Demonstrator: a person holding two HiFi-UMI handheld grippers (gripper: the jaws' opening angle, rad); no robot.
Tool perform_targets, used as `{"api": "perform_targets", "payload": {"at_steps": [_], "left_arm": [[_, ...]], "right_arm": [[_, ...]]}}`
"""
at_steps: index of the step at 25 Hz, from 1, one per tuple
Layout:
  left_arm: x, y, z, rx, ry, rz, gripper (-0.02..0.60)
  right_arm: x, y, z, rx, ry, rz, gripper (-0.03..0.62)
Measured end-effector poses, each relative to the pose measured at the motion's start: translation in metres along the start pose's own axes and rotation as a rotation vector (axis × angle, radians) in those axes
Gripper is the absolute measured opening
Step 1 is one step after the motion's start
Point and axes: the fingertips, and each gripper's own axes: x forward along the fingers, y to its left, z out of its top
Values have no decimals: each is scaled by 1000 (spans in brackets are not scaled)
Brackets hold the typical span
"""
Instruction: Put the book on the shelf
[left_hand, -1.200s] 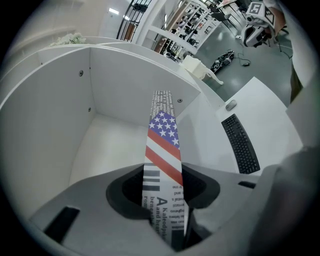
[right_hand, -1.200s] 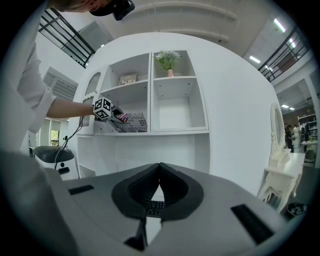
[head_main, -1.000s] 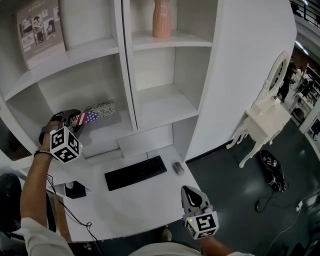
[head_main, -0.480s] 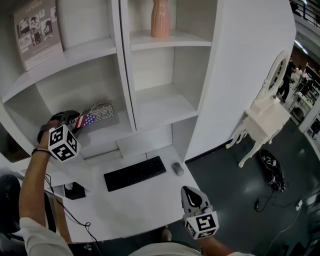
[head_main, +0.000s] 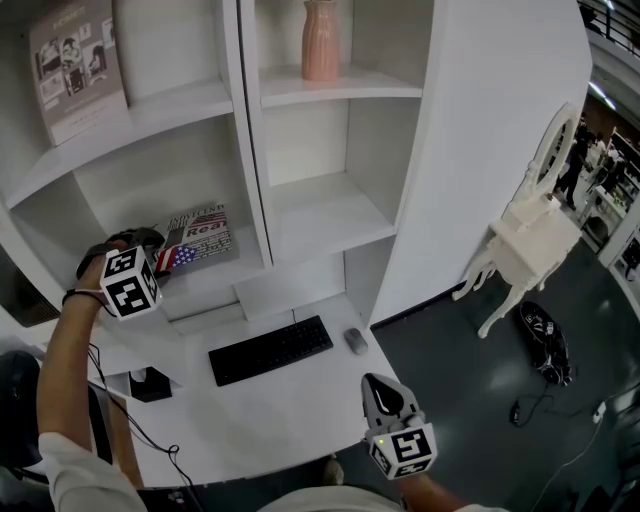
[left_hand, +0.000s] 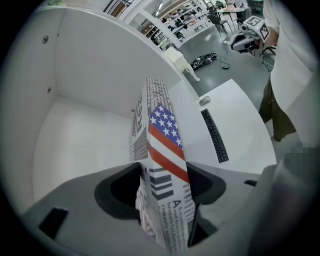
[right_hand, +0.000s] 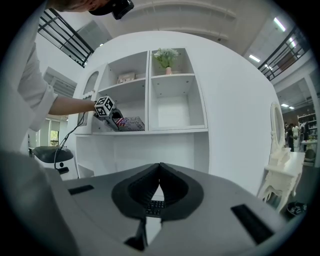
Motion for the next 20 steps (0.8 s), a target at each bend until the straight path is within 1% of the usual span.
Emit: {"api": "perform_targets", "payload": {"at_steps": [7, 13, 15, 20], "left_arm": [[-1, -12, -2, 6, 45, -161, 291], [0, -26, -4, 17, 77, -261, 304], [2, -28, -4, 24, 87, -280, 307], [3, -29, -3, 30, 99, -294, 307]], "right_arm": [[1, -4, 0, 10, -3, -4, 5], [1, -9, -1, 16, -2, -9, 5], [2, -10, -3, 21, 2, -11, 5], [2, -11, -4, 26, 4, -14, 5]]}}
